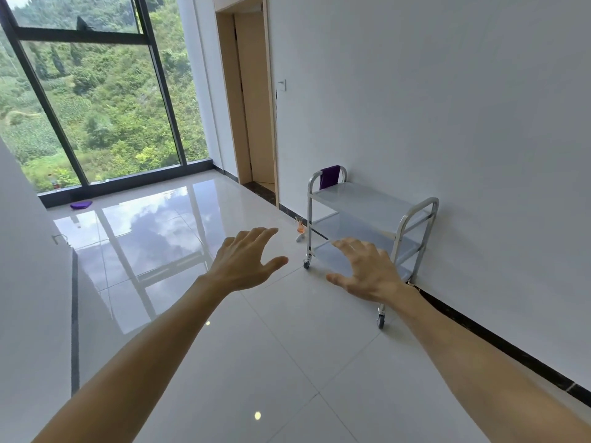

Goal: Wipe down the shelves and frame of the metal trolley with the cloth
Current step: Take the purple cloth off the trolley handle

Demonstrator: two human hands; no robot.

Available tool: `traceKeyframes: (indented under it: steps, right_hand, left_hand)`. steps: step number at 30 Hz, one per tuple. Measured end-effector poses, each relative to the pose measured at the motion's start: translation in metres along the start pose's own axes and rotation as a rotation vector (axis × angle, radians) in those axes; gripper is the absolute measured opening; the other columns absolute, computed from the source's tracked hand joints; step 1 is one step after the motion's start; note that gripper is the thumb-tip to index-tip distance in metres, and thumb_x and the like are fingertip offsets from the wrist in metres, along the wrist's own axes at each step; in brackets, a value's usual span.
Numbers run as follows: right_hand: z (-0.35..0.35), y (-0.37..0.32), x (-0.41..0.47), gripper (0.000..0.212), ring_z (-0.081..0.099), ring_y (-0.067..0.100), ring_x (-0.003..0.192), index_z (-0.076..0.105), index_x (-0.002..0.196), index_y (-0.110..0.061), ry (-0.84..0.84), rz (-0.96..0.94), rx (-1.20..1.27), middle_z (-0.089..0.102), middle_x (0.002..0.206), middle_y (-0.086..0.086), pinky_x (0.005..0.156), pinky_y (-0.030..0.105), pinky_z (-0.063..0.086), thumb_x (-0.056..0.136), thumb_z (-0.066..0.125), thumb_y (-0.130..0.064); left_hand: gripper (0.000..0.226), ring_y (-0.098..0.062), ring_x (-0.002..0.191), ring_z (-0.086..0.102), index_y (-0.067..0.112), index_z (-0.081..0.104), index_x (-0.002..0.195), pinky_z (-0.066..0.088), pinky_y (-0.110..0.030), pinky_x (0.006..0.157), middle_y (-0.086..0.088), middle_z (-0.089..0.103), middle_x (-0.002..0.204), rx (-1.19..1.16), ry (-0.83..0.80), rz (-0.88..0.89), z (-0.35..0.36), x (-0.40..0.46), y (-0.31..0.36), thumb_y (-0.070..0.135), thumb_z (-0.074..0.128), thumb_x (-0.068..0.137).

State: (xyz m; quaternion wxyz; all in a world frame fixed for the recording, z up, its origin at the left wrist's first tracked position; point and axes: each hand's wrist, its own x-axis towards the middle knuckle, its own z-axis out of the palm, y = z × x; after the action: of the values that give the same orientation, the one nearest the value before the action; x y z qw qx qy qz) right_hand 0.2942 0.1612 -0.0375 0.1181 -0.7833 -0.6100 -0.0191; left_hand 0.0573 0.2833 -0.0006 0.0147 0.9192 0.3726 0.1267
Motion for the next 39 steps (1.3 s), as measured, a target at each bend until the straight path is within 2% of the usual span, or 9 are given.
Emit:
traceKeyframes:
  steps: [7,12,22,32,39]
  right_hand:
    - [0.025,0.039,0.093,0.077,0.029,0.025,0.143,0.027,0.152,-0.032,-0.015,0.059,0.024,0.028,0.160,-0.005,0.115,0.048,0.026,0.088,0.052,-0.066]
    - [0.042,0.081,0.178,0.077,0.029,0.026,0.143,0.027,0.152,-0.031,-0.008,0.062,0.035,0.028,0.160,-0.003,0.113,0.048,0.028,0.088,0.053,-0.064]
    - [0.069,0.166,0.346,0.075,0.033,0.027,0.140,0.028,0.151,-0.031,-0.047,0.005,0.043,0.031,0.157,-0.003,0.111,0.047,0.031,0.088,0.054,-0.062]
    - [0.105,0.216,0.477,0.065,0.039,0.029,0.134,0.037,0.144,-0.032,-0.065,-0.019,0.101,0.036,0.152,-0.003,0.106,0.046,0.034,0.087,0.061,-0.053]
    - [0.137,0.249,0.588,0.071,0.036,0.027,0.138,0.031,0.150,-0.029,-0.115,0.032,0.080,0.033,0.154,-0.002,0.111,0.045,0.032,0.090,0.058,-0.055]
  left_hand:
    - [0.074,-0.025,0.138,0.039,0.027,0.027,0.153,0.033,-0.045,0.110,0.002,0.036,0.157,-0.013,-0.015,0.020,0.039,0.102,-0.034,0.065,0.046,0.092]
    - [0.074,-0.026,0.138,0.039,0.027,0.028,0.153,0.034,-0.046,0.110,0.002,0.037,0.157,-0.010,-0.009,0.021,0.069,0.191,-0.045,0.064,0.048,0.092]
    - [0.071,-0.025,0.138,0.040,0.025,0.028,0.154,0.034,-0.045,0.111,0.002,0.035,0.157,-0.022,-0.011,-0.018,0.106,0.362,-0.063,0.057,0.051,0.095]
    - [0.071,-0.024,0.138,0.040,0.026,0.029,0.153,0.036,-0.044,0.109,0.002,0.035,0.158,-0.044,-0.050,-0.030,0.158,0.491,-0.099,0.055,0.054,0.094]
    - [0.071,-0.024,0.137,0.042,0.029,0.029,0.151,0.036,-0.046,0.109,0.003,0.036,0.157,-0.099,-0.065,0.009,0.208,0.613,-0.145,0.059,0.054,0.092]
